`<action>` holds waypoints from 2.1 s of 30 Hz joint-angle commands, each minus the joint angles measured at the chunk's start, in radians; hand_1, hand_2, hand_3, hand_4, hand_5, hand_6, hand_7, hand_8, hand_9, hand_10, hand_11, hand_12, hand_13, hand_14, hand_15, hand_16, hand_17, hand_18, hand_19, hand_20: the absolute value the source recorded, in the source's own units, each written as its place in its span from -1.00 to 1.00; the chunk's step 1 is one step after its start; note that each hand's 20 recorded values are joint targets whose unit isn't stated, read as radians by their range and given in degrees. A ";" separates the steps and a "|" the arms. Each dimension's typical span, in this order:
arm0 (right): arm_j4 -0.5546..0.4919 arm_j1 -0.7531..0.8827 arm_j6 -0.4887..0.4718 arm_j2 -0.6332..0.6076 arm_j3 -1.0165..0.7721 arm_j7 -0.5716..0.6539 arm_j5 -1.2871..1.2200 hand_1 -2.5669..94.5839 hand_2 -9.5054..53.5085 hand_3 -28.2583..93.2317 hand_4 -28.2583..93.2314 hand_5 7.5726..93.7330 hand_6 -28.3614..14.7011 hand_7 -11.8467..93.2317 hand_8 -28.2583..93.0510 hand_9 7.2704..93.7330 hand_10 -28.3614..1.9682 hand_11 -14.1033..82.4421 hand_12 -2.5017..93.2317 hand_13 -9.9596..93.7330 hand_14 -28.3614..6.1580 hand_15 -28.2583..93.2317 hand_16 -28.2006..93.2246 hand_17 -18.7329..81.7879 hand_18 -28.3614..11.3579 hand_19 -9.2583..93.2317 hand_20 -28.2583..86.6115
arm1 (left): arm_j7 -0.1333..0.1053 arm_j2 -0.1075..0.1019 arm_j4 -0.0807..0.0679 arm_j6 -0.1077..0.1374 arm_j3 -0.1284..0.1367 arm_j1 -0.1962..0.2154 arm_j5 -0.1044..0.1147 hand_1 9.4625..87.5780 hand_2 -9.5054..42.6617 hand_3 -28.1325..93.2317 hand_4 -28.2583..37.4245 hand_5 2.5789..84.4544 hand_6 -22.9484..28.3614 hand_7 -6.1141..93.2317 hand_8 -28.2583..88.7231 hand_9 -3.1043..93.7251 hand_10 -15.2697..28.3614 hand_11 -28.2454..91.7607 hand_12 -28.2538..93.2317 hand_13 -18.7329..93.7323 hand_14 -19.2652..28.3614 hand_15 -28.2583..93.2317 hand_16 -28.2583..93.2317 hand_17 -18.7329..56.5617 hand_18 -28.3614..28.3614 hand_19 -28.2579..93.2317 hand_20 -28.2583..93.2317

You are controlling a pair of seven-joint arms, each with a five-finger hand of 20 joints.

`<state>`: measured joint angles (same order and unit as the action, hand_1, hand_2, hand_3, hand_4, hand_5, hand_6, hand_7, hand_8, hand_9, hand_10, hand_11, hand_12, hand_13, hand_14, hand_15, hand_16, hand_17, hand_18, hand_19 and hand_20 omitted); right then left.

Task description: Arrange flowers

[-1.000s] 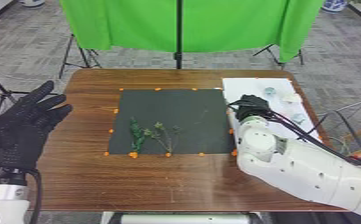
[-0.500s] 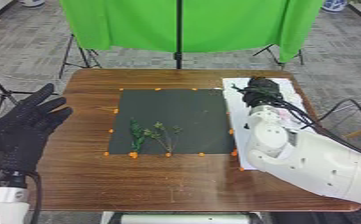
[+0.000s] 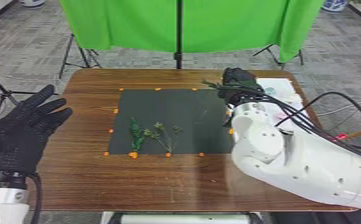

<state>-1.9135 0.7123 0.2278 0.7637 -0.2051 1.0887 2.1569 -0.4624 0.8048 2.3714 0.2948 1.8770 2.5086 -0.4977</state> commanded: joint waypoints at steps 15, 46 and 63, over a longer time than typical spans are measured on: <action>0.043 0.057 -0.129 0.118 0.131 0.002 -0.030 0.21 -1.00 0.65 -1.00 0.88 0.19 -0.47 -0.40 1.00 0.31 0.06 -0.65 1.00 0.42 0.38 -0.22 0.58 -0.36 1.00 -0.47 | 0.026 0.014 -0.003 -0.007 -0.001 -0.002 -0.012 -0.68 -0.27 0.74 -0.97 -0.16 0.29 -0.62 -0.66 -0.24 0.62 -0.04 -0.35 -0.24 0.96 0.48 -0.74 -0.78 0.75 0.35 -0.24; 0.005 0.081 -0.226 0.131 0.099 -0.002 -0.093 -0.17 -1.00 0.66 -0.92 0.79 0.14 -0.51 -0.69 1.00 0.14 -0.04 -0.61 1.00 0.33 0.33 -0.17 0.52 -0.50 1.00 -0.38 | 0.039 0.009 -0.007 -0.009 -0.002 -0.009 -0.014 -0.69 -0.28 0.75 -0.95 -0.16 0.25 -0.59 -0.67 -0.24 0.57 -0.01 -0.37 -0.22 0.91 0.50 -0.75 -0.77 0.74 0.36 -0.25; -0.049 0.074 -0.012 0.008 -0.022 0.004 -0.014 -0.31 -0.97 0.66 -0.91 0.59 0.05 -0.51 -0.70 1.00 0.04 -0.13 -0.58 0.97 0.28 0.32 -0.18 0.49 -0.58 1.00 -0.43 | 0.018 0.013 0.002 0.004 0.009 0.025 -0.005 -0.68 -0.28 0.75 -0.96 -0.16 0.25 -0.58 -0.68 -0.24 0.56 0.01 -0.38 -0.22 0.92 0.51 -0.76 -0.77 0.74 0.37 -0.26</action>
<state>-1.9389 0.7826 0.1852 0.8586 -0.1058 1.0991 2.1447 -0.4429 0.8085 2.3712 0.2919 1.8783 2.5089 -0.5062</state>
